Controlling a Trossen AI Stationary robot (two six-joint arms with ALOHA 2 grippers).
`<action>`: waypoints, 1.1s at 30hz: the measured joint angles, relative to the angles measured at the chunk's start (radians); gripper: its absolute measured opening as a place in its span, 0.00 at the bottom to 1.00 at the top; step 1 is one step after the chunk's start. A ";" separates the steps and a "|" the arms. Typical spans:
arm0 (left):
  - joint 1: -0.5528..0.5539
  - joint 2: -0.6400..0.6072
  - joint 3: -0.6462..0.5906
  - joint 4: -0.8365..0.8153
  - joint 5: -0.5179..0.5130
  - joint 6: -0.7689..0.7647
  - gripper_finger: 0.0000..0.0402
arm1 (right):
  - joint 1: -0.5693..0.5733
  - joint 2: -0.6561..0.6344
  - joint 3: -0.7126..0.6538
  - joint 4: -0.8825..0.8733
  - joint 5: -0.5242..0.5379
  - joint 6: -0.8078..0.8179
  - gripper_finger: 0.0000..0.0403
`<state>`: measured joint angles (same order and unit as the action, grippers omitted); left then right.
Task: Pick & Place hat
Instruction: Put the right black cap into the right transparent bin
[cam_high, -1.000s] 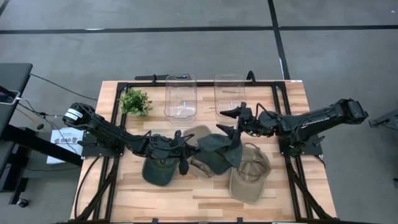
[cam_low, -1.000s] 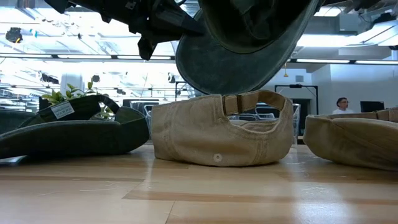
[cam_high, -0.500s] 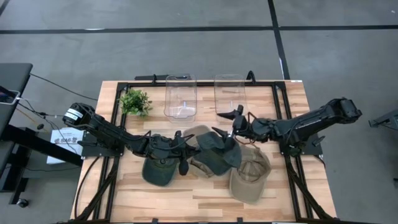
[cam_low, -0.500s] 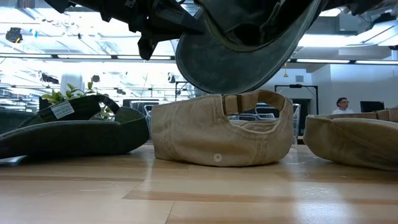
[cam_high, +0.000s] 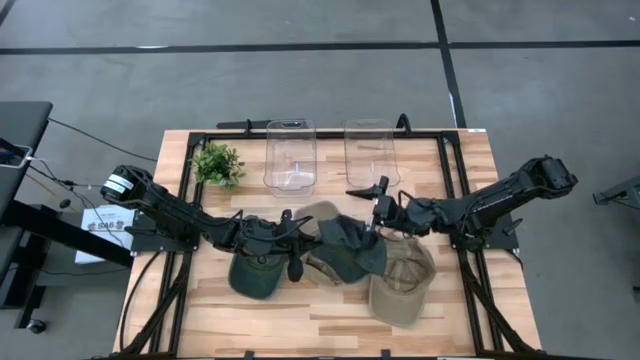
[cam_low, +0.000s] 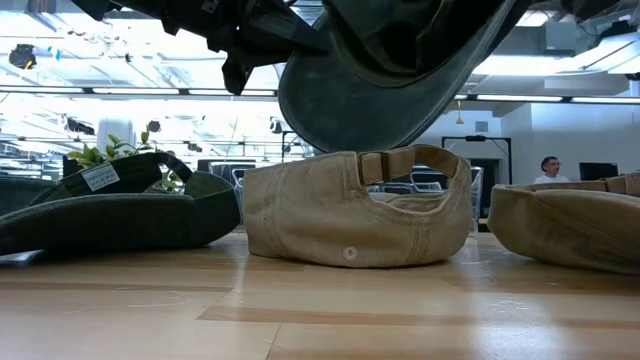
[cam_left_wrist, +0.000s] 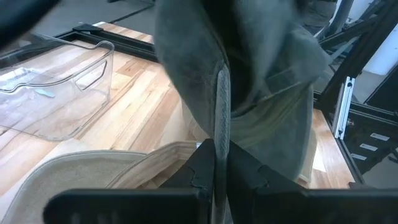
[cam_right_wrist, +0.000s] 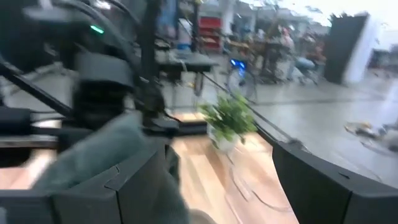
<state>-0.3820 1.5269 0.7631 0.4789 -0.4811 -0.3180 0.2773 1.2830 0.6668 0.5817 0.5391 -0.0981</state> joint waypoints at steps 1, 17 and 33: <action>0.002 0.000 0.000 -0.001 0.000 0.000 0.06 | 0.018 -0.002 0.006 0.003 0.008 -0.017 0.72; 0.014 -0.003 -0.005 -0.015 0.002 -0.019 0.05 | 0.282 -0.027 0.243 -0.005 0.404 -0.425 0.72; 0.014 -0.005 -0.002 -0.009 -0.005 -0.019 0.05 | 0.310 -0.027 0.384 0.082 0.746 -0.536 0.72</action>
<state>-0.3676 1.5223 0.7612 0.4697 -0.4862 -0.3374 0.5877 1.2564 1.0511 0.6636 1.2853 -0.6338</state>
